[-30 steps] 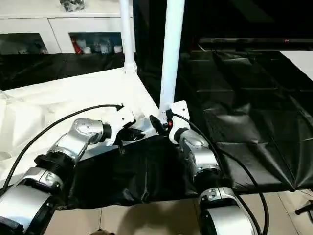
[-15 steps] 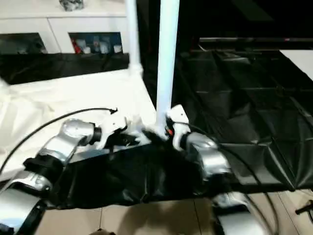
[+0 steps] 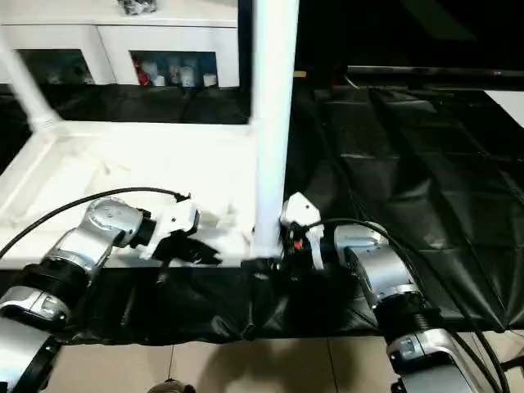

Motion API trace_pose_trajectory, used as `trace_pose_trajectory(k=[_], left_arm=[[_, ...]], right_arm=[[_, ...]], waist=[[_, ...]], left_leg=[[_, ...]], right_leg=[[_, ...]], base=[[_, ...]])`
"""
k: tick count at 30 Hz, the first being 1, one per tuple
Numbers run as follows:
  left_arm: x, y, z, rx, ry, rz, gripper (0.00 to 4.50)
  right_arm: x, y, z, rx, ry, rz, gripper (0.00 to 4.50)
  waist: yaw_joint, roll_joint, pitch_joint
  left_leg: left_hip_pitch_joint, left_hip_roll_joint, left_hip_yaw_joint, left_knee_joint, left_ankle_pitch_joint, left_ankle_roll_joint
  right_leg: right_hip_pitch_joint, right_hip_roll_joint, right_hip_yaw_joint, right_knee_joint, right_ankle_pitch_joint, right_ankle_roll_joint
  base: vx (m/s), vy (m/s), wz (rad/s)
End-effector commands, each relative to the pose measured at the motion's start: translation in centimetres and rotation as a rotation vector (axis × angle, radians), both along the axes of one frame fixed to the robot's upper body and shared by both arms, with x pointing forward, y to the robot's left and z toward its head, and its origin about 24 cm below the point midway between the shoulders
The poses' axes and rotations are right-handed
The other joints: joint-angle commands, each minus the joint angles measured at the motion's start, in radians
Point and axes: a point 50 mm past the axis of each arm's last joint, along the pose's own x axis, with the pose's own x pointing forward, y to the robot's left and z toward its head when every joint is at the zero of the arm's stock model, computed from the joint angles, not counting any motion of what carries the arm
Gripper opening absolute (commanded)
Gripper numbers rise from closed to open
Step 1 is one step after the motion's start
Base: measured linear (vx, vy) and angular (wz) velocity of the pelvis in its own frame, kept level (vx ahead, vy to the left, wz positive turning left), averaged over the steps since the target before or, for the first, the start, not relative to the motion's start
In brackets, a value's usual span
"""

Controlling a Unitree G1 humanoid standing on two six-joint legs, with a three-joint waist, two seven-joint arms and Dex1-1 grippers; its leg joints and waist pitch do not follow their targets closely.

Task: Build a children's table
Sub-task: Rotate leg to tighten

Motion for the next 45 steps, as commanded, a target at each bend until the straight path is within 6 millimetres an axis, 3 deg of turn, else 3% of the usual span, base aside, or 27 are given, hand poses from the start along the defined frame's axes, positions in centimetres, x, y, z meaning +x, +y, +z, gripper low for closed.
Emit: trace_pose_trajectory(k=[1,10,11,15,17,19,21,22,24,27,30,33,40,45], left_arm=[[-0.1,-1.1,-0.1,0.015,-0.006,-0.054,0.0],[-0.3,-0.8,-0.4,0.011,0.009,-0.051,0.0],[-0.3,-0.9,-0.4,0.006,0.009,-0.032,0.0],[0.5,-1.5,-0.5,-0.003,-0.011,0.078,0.0],[1.0,-2.2,-0.5,-0.033,-0.022,0.161,0.0],[1.4,-3.3,-0.3,-0.066,-0.025,0.222,0.0],[1.6,-3.9,-0.3,-0.078,-0.027,0.254,0.0],[1.9,-5.1,-0.2,-0.094,-0.046,0.32,0.0],[2.0,-5.9,-0.2,-0.108,-0.05,0.355,0.0],[1.9,-6.5,-0.3,-0.118,-0.049,0.356,0.0],[1.5,-6.9,-0.4,-0.121,-0.066,0.329,0.0],[1.5,-6.4,-0.5,-0.098,-0.086,0.307,0.0],[1.2,-5.2,-0.5,-0.086,-0.084,0.26,0.0],[1.0,-4.0,-0.3,-0.078,-0.086,0.191,0.0]], right_arm=[[-0.6,1.1,-0.3,-0.013,0.014,0.069,3.27],[-1.1,1.8,-0.7,0.023,0.036,0.042,2.82],[-0.8,2.1,-0.9,0.047,0.026,-0.023,2.8],[1.0,2.4,-1.6,0.053,-0.018,-0.289,2.78],[2.1,2.3,-2.2,0.033,-0.024,-0.469,2.77],[3.0,2.3,-2.7,0.036,0.0,-0.624,2.77],[3.2,2.6,-2.9,0.043,0.011,-0.678,2.76],[3.7,3.4,-3.3,0.035,0.029,-0.788,2.76],[3.8,4.3,-3.3,0.049,0.037,-0.825,2.76],[3.9,5.0,-3.3,0.06,0.036,-0.837,2.76],[4.0,5.8,-3.2,0.064,0.018,-0.833,3.46],[4.2,6.0,-2.9,0.084,0.01,-0.823,3.68],[4.4,5.5,-1.8,0.122,-0.037,-0.73,4.34],[4.0,4.6,-1.3,0.107,-0.079,-0.585,4.46]], waist=[[-0.004,-0.012,-0.067],[-0.003,-0.002,-0.07],[-0.003,0.003,-0.07],[-0.015,0.002,-0.064],[-0.034,0.004,-0.059],[-0.042,0.003,-0.058],[-0.047,0.01,-0.061],[-0.053,0.011,-0.061],[-0.056,0.01,-0.063],[-0.054,0.01,-0.067],[-0.054,0.013,-0.066],[-0.053,0.016,-0.067],[-0.053,0.011,-0.069],[-0.05,0.009,-0.068]], left_leg=[[0.014,0.035,-0.004,-0.06,-0.166,0.062],[0.014,0.034,-0.005,-0.059,-0.164,0.057],[0.015,0.034,-0.006,-0.06,-0.172,0.049],[0.016,0.031,-0.008,-0.067,-0.237,0.01],[0.021,0.029,-0.013,-0.072,-0.295,-0.025],[0.017,0.028,-0.016,-0.074,-0.302,-0.032],[0.02,0.028,-0.016,-0.072,-0.295,-0.027],[0.02,0.028,-0.014,-0.071,-0.29,-0.025],[0.019,0.026,-0.013,-0.07,-0.277,-0.021],[0.014,0.022,-0.01,-0.066,-0.233,0.009],[0.013,0.024,-0.01,-0.068,-0.231,0.02],[0.017,0.026,-0.01,-0.069,-0.257,0.016],[0.011,0.025,-0.009,-0.067,-0.221,0.037],[0.011,0.026,-0.008,-0.066,-0.215,0.046]], right_leg=[[0.044,-0.064,0.055,-0.069,-0.118,-0.23],[0.046,-0.063,0.054,-0.065,-0.07,-0.24],[0.046,-0.063,0.055,-0.066,-0.076,-0.24],[0.043,-0.065,0.055,-0.075,-0.172,-0.226],[0.04,-0.068,0.054,-0.088,-0.299,-0.202],[0.042,-0.067,0.052,-0.092,-0.334,-0.186],[0.038,-0.066,0.054,-0.093,-0.3,-0.191],[0.036,-0.064,0.056,-0.091,-0.267,-0.204],[0.037,-0.061,0.055,-0.089,-0.234,-0.211],[0.042,-0.061,0.055,-0.086,-0.191,-0.214],[0.042,-0.06,0.053,-0.085,-0.174,-0.214],[0.04,-0.061,0.055,-0.087,-0.19,-0.218],[0.046,-0.06,0.054,-0.08,-0.135,-0.223],[0.045,-0.06,0.053,-0.08,-0.134,-0.227]], base=[[0.0,0.0,0.0],[0.0,0.0,0.0],[0.0,0.0,0.0],[0.0,0.0,0.0],[0.0,0.0,0.0],[0.0,0.0,0.0],[0.0,0.0,0.0],[0.0,0.0,0.0],[0.0,0.0,0.0],[0.0,0.0,0.0],[0.0,0.0,0.0],[0.0,0.0,0.0],[0.0,0.0,0.0],[0.0,0.0,0.0]])
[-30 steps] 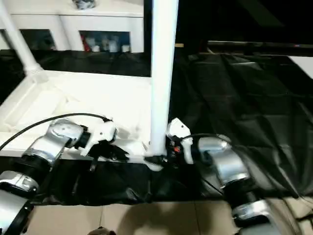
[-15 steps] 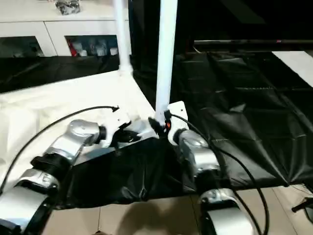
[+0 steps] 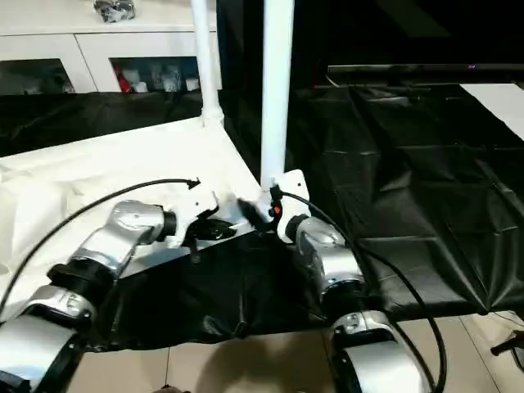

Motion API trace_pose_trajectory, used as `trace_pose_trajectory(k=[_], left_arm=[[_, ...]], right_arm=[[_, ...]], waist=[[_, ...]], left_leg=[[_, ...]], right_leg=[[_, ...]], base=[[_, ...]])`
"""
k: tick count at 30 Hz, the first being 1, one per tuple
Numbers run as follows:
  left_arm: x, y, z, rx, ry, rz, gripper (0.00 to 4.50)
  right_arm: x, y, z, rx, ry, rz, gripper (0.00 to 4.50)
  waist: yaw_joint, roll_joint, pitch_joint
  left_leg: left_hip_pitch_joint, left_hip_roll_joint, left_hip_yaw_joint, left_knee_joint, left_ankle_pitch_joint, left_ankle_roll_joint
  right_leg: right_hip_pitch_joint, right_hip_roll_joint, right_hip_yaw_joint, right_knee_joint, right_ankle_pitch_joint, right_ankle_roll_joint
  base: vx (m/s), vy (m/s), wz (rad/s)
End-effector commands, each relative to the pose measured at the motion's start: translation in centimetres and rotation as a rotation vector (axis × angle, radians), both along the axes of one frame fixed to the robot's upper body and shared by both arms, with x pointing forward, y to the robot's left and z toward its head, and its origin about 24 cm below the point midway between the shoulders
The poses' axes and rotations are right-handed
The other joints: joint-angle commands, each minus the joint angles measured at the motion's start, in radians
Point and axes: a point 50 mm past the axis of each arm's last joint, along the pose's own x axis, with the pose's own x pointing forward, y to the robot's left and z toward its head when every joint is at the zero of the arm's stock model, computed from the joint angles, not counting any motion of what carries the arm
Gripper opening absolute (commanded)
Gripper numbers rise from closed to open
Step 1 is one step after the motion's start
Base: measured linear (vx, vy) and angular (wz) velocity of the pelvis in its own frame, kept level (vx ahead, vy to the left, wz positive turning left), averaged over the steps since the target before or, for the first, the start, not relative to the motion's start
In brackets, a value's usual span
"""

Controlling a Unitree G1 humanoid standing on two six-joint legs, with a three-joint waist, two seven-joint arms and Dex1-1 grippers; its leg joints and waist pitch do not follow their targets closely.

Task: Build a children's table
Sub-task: Rotate leg to tighten

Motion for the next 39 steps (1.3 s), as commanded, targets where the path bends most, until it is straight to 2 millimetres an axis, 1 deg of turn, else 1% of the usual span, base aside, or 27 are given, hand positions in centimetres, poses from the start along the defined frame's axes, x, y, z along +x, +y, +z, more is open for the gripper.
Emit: trace_pose_trajectory(k=[1,2,4,5,7,9,10,12,13,14,15,16,17,18,19,20,21,22,23,26,29,31,32,35,36,37,39], left_arm=[[-0.9,-1.4,0.3,-0.022,0.001,-0.178,0.0],[-0.9,-1.2,0.4,-0.021,0.004,-0.188,0.0],[-1.0,-0.9,0.5,-0.02,0.01,-0.211,0.0],[-1.1,-0.6,0.6,-0.015,0.017,-0.236,0.0],[-1.3,-0.2,0.6,-0.007,0.034,-0.275,0.0],[-1.5,0.1,0.6,0.001,0.046,-0.3,0.0],[-1.6,0.3,0.6,0.009,0.057,-0.321,0.0],[-1.8,0.6,0.6,0.019,0.073,-0.347,0.0],[-1.8,0.7,0.6,0.021,0.077,-0.352,0.0],[-1.8,0.8,0.6,0.03,0.082,-0.362,0.0],[-1.8,0.9,0.6,0.037,0.088,-0.371,0.0],[-1.8,0.9,0.5,0.042,0.092,-0.379,0.0],[-1.8,0.9,0.5,0.042,0.092,-0.379,0.0],[-1.8,1.0,0.6,0.045,0.094,-0.384,0.0],[-1.8,1.0,0.6,0.044,0.097,-0.39,0.0],[-1.8,1.0,0.6,0.044,0.097,-0.39,0.0],[-1.8,1.0,0.7,0.044,0.097,-0.392,0.0],[-1.7,1.1,0.7,0.046,0.098,-0.392,0.0],[-1.7,1.2,0.7,0.047,0.098,-0.392,0.0],[-1.7,1.3,0.7,0.048,0.099,-0.391,0.0],[-1.8,1.5,0.7,0.053,0.104,-0.392,0.0],[-1.8,1.6,0.6,0.055,0.107,-0.394,0.0],[-1.8,1.6,0.6,0.056,0.109,-0.395,0.0],[-1.9,1.5,0.5,0.059,0.113,-0.395,0.0],[-1.8,1.5,0.4,0.063,0.112,-0.389,0.0],[-1.7,1.4,0.3,0.063,0.111,-0.368,0.0],[-1.6,1.4,0.3,0.064,0.108,-0.345,0.0]], right_arm=[[-0.6,0.8,0.4,-0.02,-0.018,0.145,4.46],[-0.8,0.7,0.5,-0.025,-0.025,0.187,4.46],[-1.2,0.4,0.7,-0.037,-0.032,0.246,4.46],[-1.6,0.1,0.8,-0.044,-0.036,0.309,4.46],[-2.3,-0.3,1.1,-0.046,-0.031,0.417,4.46],[-2.8,-0.6,1.3,-0.055,-0.026,0.487,4.46],[-3.1,-0.8,1.3,-0.066,-0.018,0.538,4.46],[-3.4,-1.1,1.4,-0.087,-0.008,0.591,4.46],[-3.5,-1.2,1.4,-0.093,-0.005,0.601,4.46],[-3.6,-1.3,1.4,-0.1,-0.001,0.624,4.46],[-3.6,-1.5,1.4,-0.105,0.007,0.639,4.46],[-3.7,-1.6,1.5,-0.109,0.014,0.653,4.46],[-3.7,-1.6,1.5,-0.109,0.014,0.653,4.46],[-3.8,-1.7,1.5,-0.109,0.022,0.664,4.46],[-3.9,-1.9,1.6,-0.11,0.035,0.681,4.3],[-3.9,-1.9,1.6,-0.11,0.035,0.681,4.2],[-3.9,-1.9,1.6,-0.11,0.042,0.69,4.2],[-4.0,-2.0,1.6,-0.107,0.057,0.707,4.2],[-4.0,-2.0,1.6,-0.106,0.06,0.711,4.02],[-4.0,-2.0,1.6,-0.104,0.067,0.72,3.89],[-4.2,-1.9,1.5,-0.098,0.072,0.725,3.58],[-4.3,-1.8,1.5,-0.091,0.076,0.725,3.4],[-4.3,-1.8,1.5,-0.086,0.076,0.722,3.29],[-4.5,-1.7,1.3,-0.062,0.082,0.705,3.14],[-4.4,-1.7,1.2,-0.055,0.08,0.69,3.14],[-4.4,-1.6,1.2,-0.041,0.075,0.665,2.89],[-4.3,-1.5,1.1,-0.03,0.067,0.638,2.85]], waist=[[0.004,-0.003,-0.059],[0.005,-0.004,-0.059],[0.008,-0.003,-0.059],[0.011,-0.006,-0.059],[0.019,-0.005,-0.059],[0.026,-0.004,-0.06],[0.031,-0.006,-0.061],[0.033,0.004,-0.06],[0.033,0.003,-0.06],[0.034,-0.002,-0.06],[0.035,-0.001,-0.06],[0.036,-0.005,-0.06],[0.037,-0.004,-0.06],[0.038,-0.008,-0.06],[0.038,-0.011,-0.06],[0.04,-0.009,-0.06],[0.041,-0.011,-0.06],[0.042,-0.01,-0.06],[0.044,-0.009,-0.06],[0.047,-0.008,-0.06],[0.048,-0.005,-0.061],[0.048,-0.006,-0.061],[0.048,-0.003,-0.061],[0.049,-0.008,-0.062],[0.049,-0.007,-0.062],[0.048,-0.009,-0.061],[0.048,-0.007,-0.06]], left_leg=[[0.009,0.027,-0.006,-0.063,-0.219,0.052],[0.009,0.029,-0.004,-0.062,-0.214,0.055],[0.01,0.031,-0.005,-0.063,-0.215,0.054],[0.01,0.03,-0.004,-0.063,-0.214,0.055],[0.009,0.032,-0.004,-0.062,-0.21,0.063],[0.011,0.034,-0.003,-0.061,-0.2,0.067],[0.013,0.034,-0.003,-0.061,-0.198,0.066],[0.012,0.033,-0.003,-0.061,-0.208,0.061],[0.012,0.033,-0.004,-0.061,-0.213,0.057],[0.012,0.033,-0.004,-0.062,-0.218,0.053],[0.011,0.033,-0.004,-0.062,-0.219,0.051],[0.012,0.033,-0.004,-0.062,-0.216,0.052],[0.012,0.034,-0.005,-0.062,-0.212,0.052],[0.012,0.034,-0.004,-0.062,-0.206,0.054],[0.011,0.034,-0.004,-0.061,-0.201,0.057],[0.012,0.034,-0.003,-0.061,-0.197,0.06],[0.011,0.034,-0.003,-0.061,-0.194,0.061],[0.011,0.034,-0.003,-0.06,-0.188,0.061],[0.012,0.034,-0.003,-0.06,-0.191,0.061],[0.012,0.034,-0.003,-0.06,-0.19,0.057],[0.013,0.035,-0.004,-0.061,-0.191,0.053],[0.013,0.035,-0.004,-0.061,-0.194,0.051],[0.014,0.035,-0.004,-0.061,-0.195,0.049],[0.014,0.034,-0.003,-0.06,-0.193,0.049],[0.013,0.035,-0.004,-0.06,-0.192,0.049],[0.012,0.034,-0.004,-0.061,-0.191,0.049],[0.013,0.034,-0.004,-0.062,-0.2,0.045]], right_leg=[[0.048,-0.059,0.052,-0.076,-0.148,-0.224],[0.046,-0.058,0.053,-0.074,-0.138,-0.226],[0.045,-0.06,0.053,-0.074,-0.142,-0.227],[0.047,-0.058,0.052,-0.075,-0.144,-0.225],[0.048,-0.059,0.053,-0.074,-0.139,-0.221],[0.044,-0.06,0.054,-0.071,-0.119,-0.228],[0.044,-0.06,0.054,-0.07,-0.114,-0.23],[0.044,-0.06,0.054,-0.07,-0.116,-0.232],[0.044,-0.06,0.054,-0.07,-0.115,-0.237],[0.045,-0.061,0.054,-0.071,-0.122,-0.238],[0.045,-0.062,0.053,-0.071,-0.128,-0.238],[0.045,-0.061,0.053,-0.071,-0.138,-0.237],[0.045,-0.062,0.053,-0.07,-0.136,-0.237],[0.044,-0.062,0.053,-0.069,-0.134,-0.236],[0.045,-0.062,0.054,-0.07,-0.133,-0.235],[0.044,-0.063,0.054,-0.069,-0.136,-0.235],[0.045,-0.063,0.054,-0.07,-0.137,-0.233],[0.044,-0.063,0.054,-0.07,-0.139,-0.232],[0.043,-0.063,0.054,-0.071,-0.147,-0.23],[0.043,-0.064,0.054,-0.071,-0.145,-0.229],[0.043,-0.064,0.054,-0.069,-0.136,-0.231],[0.043,-0.063,0.053,-0.07,-0.138,-0.231],[0.042,-0.063,0.054,-0.069,-0.133,-0.232],[0.044,-0.063,0.054,-0.068,-0.125,-0.235],[0.044,-0.064,0.054,-0.068,-0.126,-0.234],[0.044,-0.064,0.054,-0.068,-0.131,-0.231],[0.043,-0.065,0.054,-0.071,-0.151,-0.226]], base=[[0.0,0.0,0.0],[0.0,0.0,0.0],[0.0,0.0,0.0],[0.0,0.0,0.0],[0.0,0.0,0.0],[0.0,0.0,0.0],[0.0,0.0,0.0],[0.0,0.0,0.0],[0.0,0.0,0.0],[0.0,0.0,0.0],[0.0,0.0,0.0],[0.0,0.0,0.0],[0.0,0.0,0.0],[0.0,0.0,0.0],[0.0,0.0,0.0],[0.0,0.0,0.0],[0.0,0.0,0.0],[0.0,0.0,0.0],[0.0,0.0,0.0],[0.0,0.0,0.0],[0.0,0.0,0.0],[0.0,0.0,0.0],[0.0,0.0,0.0],[0.0,0.0,0.0],[0.0,0.0,0.0],[0.0,0.0,0.0],[0.0,0.0,0.0]])
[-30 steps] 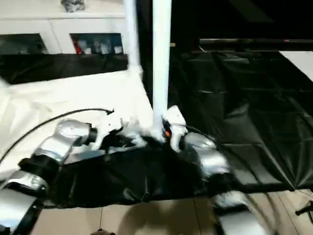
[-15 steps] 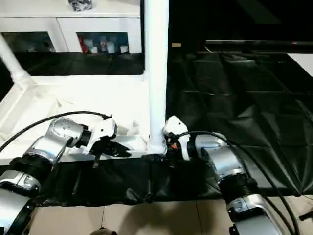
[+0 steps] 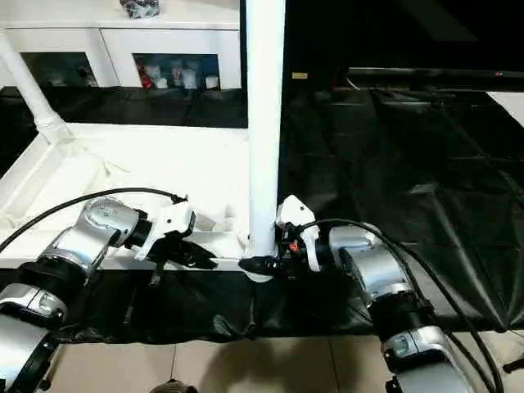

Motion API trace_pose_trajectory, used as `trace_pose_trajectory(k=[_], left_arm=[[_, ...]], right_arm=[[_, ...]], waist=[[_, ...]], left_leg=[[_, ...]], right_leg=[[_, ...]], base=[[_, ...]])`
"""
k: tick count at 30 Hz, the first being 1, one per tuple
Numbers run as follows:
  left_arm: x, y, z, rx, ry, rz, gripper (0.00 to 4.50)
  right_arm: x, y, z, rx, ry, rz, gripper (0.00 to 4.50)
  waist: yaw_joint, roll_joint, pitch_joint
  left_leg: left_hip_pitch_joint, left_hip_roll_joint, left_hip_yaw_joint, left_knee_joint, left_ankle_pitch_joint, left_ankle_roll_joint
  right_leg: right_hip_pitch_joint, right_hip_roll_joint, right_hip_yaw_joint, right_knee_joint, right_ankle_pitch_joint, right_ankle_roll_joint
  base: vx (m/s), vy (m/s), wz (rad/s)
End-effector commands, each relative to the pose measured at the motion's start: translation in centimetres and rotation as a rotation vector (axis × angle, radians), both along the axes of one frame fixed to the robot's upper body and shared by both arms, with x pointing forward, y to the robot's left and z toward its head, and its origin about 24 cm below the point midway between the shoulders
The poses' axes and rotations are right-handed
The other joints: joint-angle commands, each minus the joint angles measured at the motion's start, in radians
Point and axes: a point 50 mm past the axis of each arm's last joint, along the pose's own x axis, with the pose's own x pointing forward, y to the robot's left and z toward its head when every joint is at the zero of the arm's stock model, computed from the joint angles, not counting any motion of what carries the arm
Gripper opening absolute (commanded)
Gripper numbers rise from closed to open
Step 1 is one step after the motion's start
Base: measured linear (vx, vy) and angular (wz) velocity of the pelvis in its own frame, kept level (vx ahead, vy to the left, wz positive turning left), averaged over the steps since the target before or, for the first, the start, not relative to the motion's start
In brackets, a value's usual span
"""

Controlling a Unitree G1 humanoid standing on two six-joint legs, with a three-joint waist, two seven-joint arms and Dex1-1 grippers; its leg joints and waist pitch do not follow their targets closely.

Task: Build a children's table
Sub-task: Rotate leg to tighten

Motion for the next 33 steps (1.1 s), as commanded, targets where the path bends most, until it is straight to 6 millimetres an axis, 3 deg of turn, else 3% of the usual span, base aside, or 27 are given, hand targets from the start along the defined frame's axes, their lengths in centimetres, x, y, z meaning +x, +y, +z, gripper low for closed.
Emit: trace_pose_trajectory(k=[1,2,3,5,7,8,9,11,12,14,17,24,28,31,33], left_arm=[[0.8,-2.1,-0.3,0.007,-0.037,0.081,0.0],[0.8,-2.1,-0.3,0.007,-0.037,0.081,0.0],[1.3,-3.0,-0.3,-0.014,-0.054,0.161,0.0],[1.5,-4.3,-0.4,-0.036,-0.06,0.219,0.0],[1.7,-5.1,-0.3,-0.052,-0.075,0.244,0.0],[1.7,-5.3,-0.3,-0.056,-0.079,0.25,0.0],[1.8,-6.0,-0.3,-0.074,-0.078,0.284,0.0],[1.6,-7.3,-0.4,-0.105,-0.078,0.301,0.0],[1.5,-7.5,-0.4,-0.108,-0.077,0.298,0.0],[1.4,-7.7,-0.5,-0.112,-0.09,0.282,0.0],[1.1,-7.5,-0.8,-0.099,-0.123,0.246,0.0],[1.1,-6.1,-0.8,-0.079,-0.137,0.216,0.0],[1.0,-5.3,-0.8,-0.062,-0.137,0.181,0.0],[1.0,-4.6,-0.6,-0.056,-0.134,0.154,0.0],[0.8,-3.8,-0.3,-0.058,-0.111,0.102,0.0]], right_arm=[[1.1,1.6,-0.3,0.025,-0.034,-0.171,2.82],[1.1,1.6,-0.3,0.025,-0.034,-0.171,2.8],[2.1,1.7,-0.9,0.01,-0.044,-0.36,2.78],[2.9,1.8,-1.6,0.021,-0.013,-0.56,2.77],[3.2,2.2,-1.9,0.036,0.003,-0.635,2.77],[3.2,2.3,-1.9,0.039,0.007,-0.652,2.77],[3.3,2.8,-2.1,0.041,0.003,-0.698,2.77],[3.4,4.4,-2.2,0.076,0.022,-0.76,2.77],[3.4,4.6,-2.2,0.081,0.025,-0.767,2.77],[3.4,5.1,-2.0,0.076,-0.01,-0.758,2.77],[3.5,5.2,-1.8,0.073,-0.044,-0.759,3.46],[3.6,4.3,-1.3,0.061,-0.108,-0.707,4.11],[3.4,4.0,-0.7,0.062,-0.149,-0.607,4.43],[2.8,3.8,-0.5,0.053,-0.15,-0.476,4.43],[1.5,3.2,-0.3,0.042,-0.137,-0.274,4.43]], waist=[[-0.009,-0.002,-0.058],[-0.013,-0.002,-0.056],[-0.019,0.002,-0.053],[-0.03,0.001,-0.052],[-0.039,0.007,-0.052],[-0.044,0.004,-0.055],[-0.046,0.003,-0.056],[-0.052,0.01,-0.059],[-0.053,0.007,-0.061],[-0.054,0.011,-0.061],[-0.056,0.011,-0.06],[-0.054,0.008,-0.06],[-0.054,0.01,-0.059],[-0.053,0.011,-0.058],[-0.049,0.012,-0.06]], left_leg=[[0.017,0.033,-0.006,-0.066,-0.226,0.031],[0.019,0.033,-0.005,-0.067,-0.239,0.02],[0.024,0.033,-0.009,-0.071,-0.277,-0.009],[0.025,0.028,-0.016,-0.074,-0.31,-0.029],[0.024,0.029,-0.016,-0.075,-0.315,-0.031],[0.02,0.029,-0.015,-0.075,-0.303,-0.028],[0.02,0.027,-0.015,-0.074,-0.299,-0.023],[0.017,0.024,-0.012,-0.07,-0.272,-0.008],[0.015,0.023,-0.011,-0.069,-0.253,0.003],[0.013,0.022,-0.011,-0.068,-0.242,0.015],[0.013,0.024,-0.011,-0.07,-0.257,0.02],[0.013,0.025,-0.01,-0.069,-0.249,0.029],[0.011,0.027,-0.009,-0.069,-0.248,0.037],[0.011,0.027,-0.009,-0.069,-0.253,0.042],[0.009,0.027,-0.008,-0.067,-0.236,0.05]], right_leg=[[0.04,-0.064,0.054,-0.077,-0.197,-0.218],[0.036,-0.064,0.056,-0.079,-0.218,-0.214],[0.031,-0.069,0.056,-0.085,-0.289,-0.204],[0.035,-0.07,0.052,-0.095,-0.38,-0.177],[0.033,-0.068,0.054,-0.097,-0.363,-0.176],[0.035,-0.065,0.055,-0.094,-0.323,-0.18],[0.036,-0.063,0.054,-0.094,-0.305,-0.183],[0.039,-0.061,0.055,-0.089,-0.229,-0.202],[0.041,-0.061,0.054,-0.087,-0.209,-0.203],[0.041,-0.059,0.053,-0.086,-0.195,-0.204],[0.042,-0.059,0.053,-0.087,-0.202,-0.205],[0.043,-0.06,0.054,-0.084,-0.187,-0.209],[0.044,-0.061,0.055,-0.084,-0.188,-0.208],[0.046,-0.058,0.054,-0.084,-0.182,-0.208],[0.048,-0.057,0.053,-0.081,-0.154,-0.213]], base=[[0.0,0.0,0.0],[0.0,0.0,0.0],[0.0,0.0,0.0],[0.0,0.0,0.0],[0.0,0.0,0.0],[0.0,0.0,0.0],[0.0,0.0,0.0],[0.0,0.0,0.0],[0.0,0.0,0.0],[0.0,0.0,0.0],[0.0,0.0,0.0],[0.0,0.0,0.0],[0.0,0.0,0.0],[0.0,0.0,0.0],[0.0,0.0,0.0]])
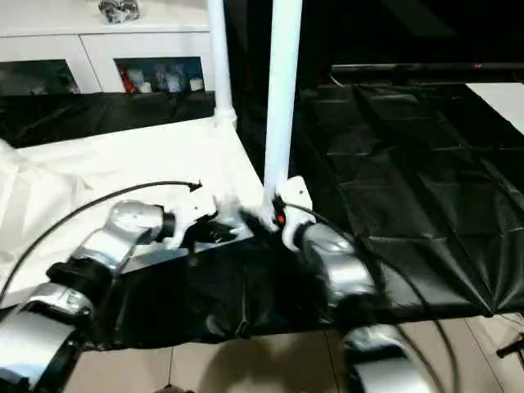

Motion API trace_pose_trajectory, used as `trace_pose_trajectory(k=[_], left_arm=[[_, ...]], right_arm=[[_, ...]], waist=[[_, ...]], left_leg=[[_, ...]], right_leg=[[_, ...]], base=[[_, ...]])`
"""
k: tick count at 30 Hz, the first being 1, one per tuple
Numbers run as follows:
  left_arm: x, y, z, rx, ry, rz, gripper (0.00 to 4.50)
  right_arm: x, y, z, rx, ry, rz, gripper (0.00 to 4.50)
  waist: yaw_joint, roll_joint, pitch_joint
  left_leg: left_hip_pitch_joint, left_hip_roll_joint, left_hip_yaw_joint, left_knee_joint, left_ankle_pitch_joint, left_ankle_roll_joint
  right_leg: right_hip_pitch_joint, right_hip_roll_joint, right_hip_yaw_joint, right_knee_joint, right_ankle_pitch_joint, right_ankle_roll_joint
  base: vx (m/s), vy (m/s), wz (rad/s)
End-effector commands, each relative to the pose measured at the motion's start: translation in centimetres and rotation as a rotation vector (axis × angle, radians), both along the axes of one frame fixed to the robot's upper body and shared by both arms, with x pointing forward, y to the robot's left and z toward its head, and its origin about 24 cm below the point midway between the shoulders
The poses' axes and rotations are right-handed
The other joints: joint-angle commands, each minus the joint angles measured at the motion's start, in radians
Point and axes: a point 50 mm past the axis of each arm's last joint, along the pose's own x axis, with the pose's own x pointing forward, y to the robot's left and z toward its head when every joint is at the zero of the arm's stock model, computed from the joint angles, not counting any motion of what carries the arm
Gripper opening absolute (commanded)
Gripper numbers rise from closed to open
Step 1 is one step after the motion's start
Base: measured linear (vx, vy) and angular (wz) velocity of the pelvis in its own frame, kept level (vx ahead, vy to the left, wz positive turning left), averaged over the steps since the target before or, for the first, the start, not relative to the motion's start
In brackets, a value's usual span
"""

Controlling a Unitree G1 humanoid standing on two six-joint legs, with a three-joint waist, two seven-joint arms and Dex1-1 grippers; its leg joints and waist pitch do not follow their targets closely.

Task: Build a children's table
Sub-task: Rotate leg to tighten

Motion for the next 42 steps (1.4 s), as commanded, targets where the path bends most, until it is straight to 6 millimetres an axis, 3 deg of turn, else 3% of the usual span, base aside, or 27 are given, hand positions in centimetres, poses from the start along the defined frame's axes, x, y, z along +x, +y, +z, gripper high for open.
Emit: trace_pose_trajectory(k=[1,4,7,8,10,12,13,18,21,22,26,30,32,35,39,42], left_arm=[[-0.6,-0.9,0.2,0.0,0.011,-0.134,0.0],[-0.9,-0.2,0.4,0.011,0.04,-0.192,0.0],[-1.1,0.2,0.5,0.033,0.053,-0.24,0.0],[-1.1,0.4,0.5,0.041,0.054,-0.249,0.0],[-1.0,0.6,0.6,0.052,0.053,-0.254,0.0],[-0.9,0.7,0.7,0.055,0.053,-0.255,0.0],[-0.9,0.8,0.8,0.057,0.056,-0.259,0.0],[-0.7,1.1,0.9,0.059,0.058,-0.252,0.0],[-0.7,1.3,0.9,0.057,0.063,-0.249,0.0],[-0.7,1.3,0.9,0.056,0.066,-0.248,0.0],[-0.8,1.5,0.8,0.056,0.074,-0.241,0.0],[-0.3,1.4,0.7,0.058,0.07,-0.173,0.0],[0.5,0.9,0.8,0.034,0.059,-0.059,0.0],[0.7,0.6,0.9,0.019,0.055,-0.027,0.0],[1.3,-1.9,0.7,-0.023,0.022,0.104,0.0],[1.3,-3.6,0.5,-0.048,0.009,0.152,0.0]], right_arm=[[-1.2,1.5,0.7,0.012,0.005,0.24,4.43],[-1.9,0.5,1.1,-0.004,0.024,0.363,4.43],[-2.2,-0.3,1.4,-0.014,0.054,0.437,4.43],[-2.2,-0.5,1.5,-0.021,0.064,0.459,4.43],[-2.3,-0.7,1.5,-0.035,0.083,0.489,4.43],[-2.4,-0.8,1.6,-0.039,0.094,0.504,4.19],[-2.4,-0.8,1.6,-0.041,0.103,0.52,4.08],[-2.6,-0.7,1.6,-0.049,0.121,0.553,3.68],[-2.7,-0.5,1.5,-0.044,0.131,0.566,3.39],[-2.7,-0.4,1.5,-0.043,0.132,0.567,3.39],[-2.7,-0.1,1.4,-0.019,0.133,0.538,3.03],[-1.7,0.0,1.4,0.012,0.099,0.402,2.79],[-0.2,-0.3,1.0,0.005,0.085,0.192,2.75],[0.3,-0.4,0.9,0.007,0.083,0.113,2.72],[1.6,0.3,-0.5,0.046,0.142,-0.21,2.7],[1.5,1.8,-1.1,0.067,0.165,-0.286,2.7]], waist=[[0.004,-0.002,-0.059],[0.007,-0.01,-0.058],[0.014,-0.009,-0.057],[0.016,-0.016,-0.057],[0.022,-0.013,-0.057],[0.024,-0.015,-0.057],[0.025,-0.021,-0.058],[0.028,-0.015,-0.058],[0.028,-0.017,-0.058],[0.028,-0.01,-0.058],[0.028,-0.011,-0.059],[0.025,-0.009,-0.057],[0.017,-0.01,-0.054],[0.012,-0.011,-0.054],[-0.005,-0.011,-0.062],[-0.006,-0.011,-0.063]], left_leg=[[0.009,0.029,-0.007,-0.062,-0.229,0.062],[0.006,0.031,-0.006,-0.062,-0.222,0.075],[0.009,0.033,-0.005,-0.062,-0.225,0.07],[0.009,0.034,-0.005,-0.062,-0.22,0.072],[0.011,0.035,-0.004,-0.061,-0.213,0.07],[0.011,0.035,-0.004,-0.061,-0.206,0.068],[0.011,0.034,-0.004,-0.061,-0.194,0.069],[0.012,0.034,-0.004,-0.06,-0.192,0.065],[0.012,0.034,-0.004,-0.061,-0.196,0.061],[0.011,0.034,-0.005,-0.061,-0.203,0.056],[0.011,0.033,-0.005,-0.061,-0.205,0.052],[0.013,0.033,-0.005,-0.062,-0.215,0.044],[0.017,0.03,-0.007,-0.066,-0.248,0.019],[0.017,0.029,-0.01,-0.067,-0.261,0.004],[0.01,0.027,-0.01,-0.062,-0.182,0.014],[0.01,0.025,-0.006,-0.058,-0.151,0.034]], right_leg=[[0.049,-0.056,0.052,-0.077,-0.135,-0.219],[0.049,-0.058,0.052,-0.074,-0.128,-0.234],[0.045,-0.062,0.053,-0.076,-0.169,-0.233],[0.046,-0.062,0.053,-0.076,-0.175,-0.23],[0.043,-0.063,0.054,-0.076,-0.176,-0.23],[0.043,-0.063,0.054,-0.075,-0.163,-0.232],[0.043,-0.062,0.054,-0.073,-0.155,-0.232],[0.043,-0.064,0.054,-0.073,-0.163,-0.232],[0.043,-0.064,0.054,-0.073,-0.165,-0.231],[0.043,-0.063,0.053,-0.075,-0.163,-0.231],[0.044,-0.063,0.053,-0.072,-0.152,-0.236],[0.042,-0.063,0.053,-0.073,-0.166,-0.236],[0.037,-0.064,0.053,-0.08,-0.239,-0.227],[0.04,-0.068,0.053,-0.089,-0.309,-0.198],[0.044,-0.062,0.054,-0.07,-0.139,-0.238],[0.046,-0.061,0.054,-0.067,-0.078,-0.25]], base=[[0.0,0.0,0.0],[0.0,0.0,0.0],[0.0,0.0,0.0],[0.0,0.0,0.0],[0.0,0.0,0.0],[0.0,0.0,0.0],[0.0,0.0,0.0],[0.0,0.0,0.0],[0.0,0.0,0.0],[0.0,0.0,0.0],[0.0,0.0,0.0],[0.0,0.0,0.0],[0.0,0.0,0.0],[0.0,0.0,0.0],[0.0,0.0,0.0],[0.0,0.0,0.0]])
